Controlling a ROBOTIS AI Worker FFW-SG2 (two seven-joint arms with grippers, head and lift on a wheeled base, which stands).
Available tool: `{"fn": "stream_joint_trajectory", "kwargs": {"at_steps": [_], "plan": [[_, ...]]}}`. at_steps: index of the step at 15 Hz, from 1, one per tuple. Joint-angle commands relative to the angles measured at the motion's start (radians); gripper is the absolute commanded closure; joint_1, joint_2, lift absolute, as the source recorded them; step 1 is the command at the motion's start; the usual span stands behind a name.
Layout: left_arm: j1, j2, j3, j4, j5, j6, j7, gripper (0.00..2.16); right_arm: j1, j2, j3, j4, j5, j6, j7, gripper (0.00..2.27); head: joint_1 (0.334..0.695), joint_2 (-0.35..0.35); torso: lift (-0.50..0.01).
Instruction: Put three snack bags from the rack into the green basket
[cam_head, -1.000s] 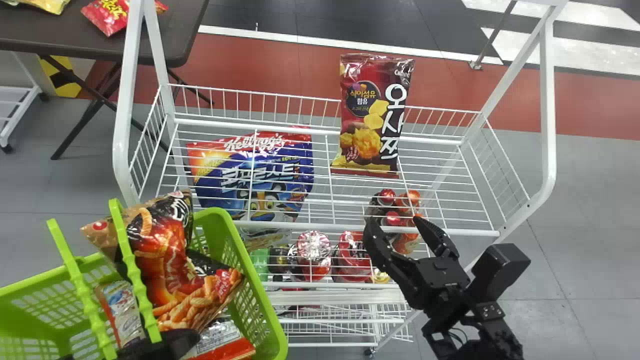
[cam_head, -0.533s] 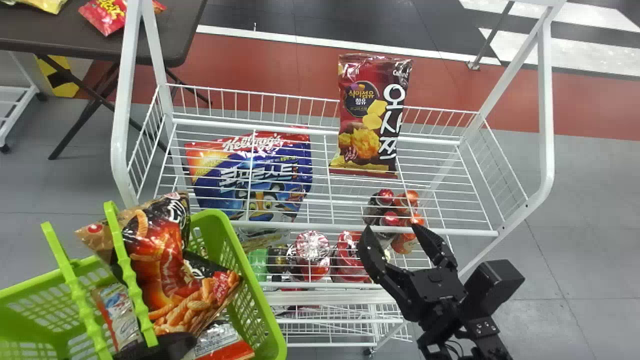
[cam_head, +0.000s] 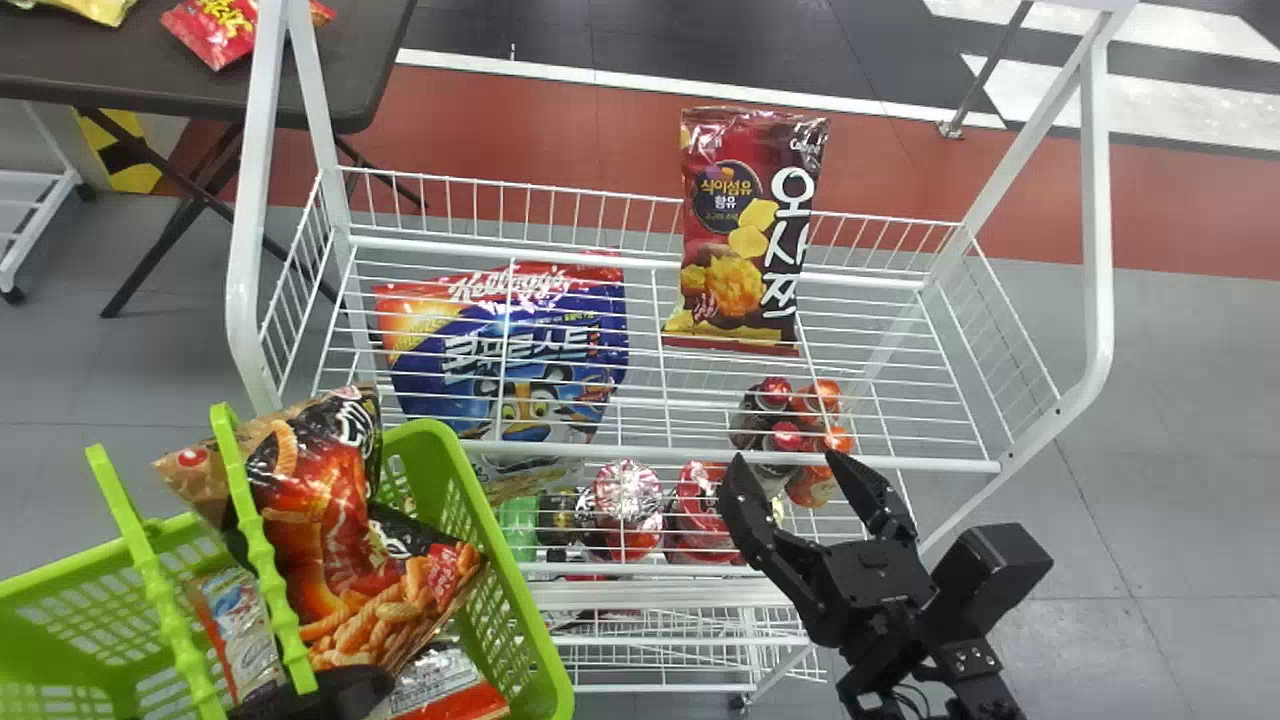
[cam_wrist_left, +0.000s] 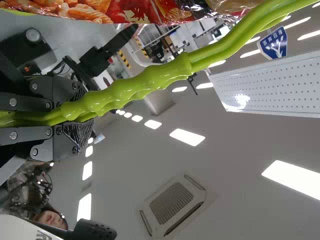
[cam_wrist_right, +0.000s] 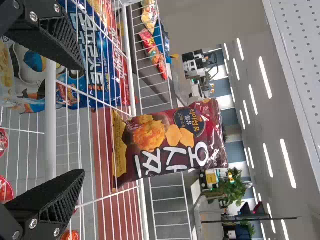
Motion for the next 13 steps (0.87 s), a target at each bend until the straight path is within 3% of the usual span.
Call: {"fn": "stream_joint_trajectory", "kwargs": {"at_steps": [1, 13], "plan": [[-0.001, -0.001, 0.000, 0.003, 0.000, -0.002, -0.002, 2.15, 0.000, 0.000, 0.001, 0.000, 0.000, 0.000, 0.000, 0.08, 0.695, -0.190, 0.000], [-0.015, -0.002, -0.008, 0.035, -0.009, -0.014, 0.002, 2.15, -0.009, 0.000, 0.002, 0.011, 0.005, 0.000, 0.000, 0.08, 0.695, -0.184, 0.000]]}}
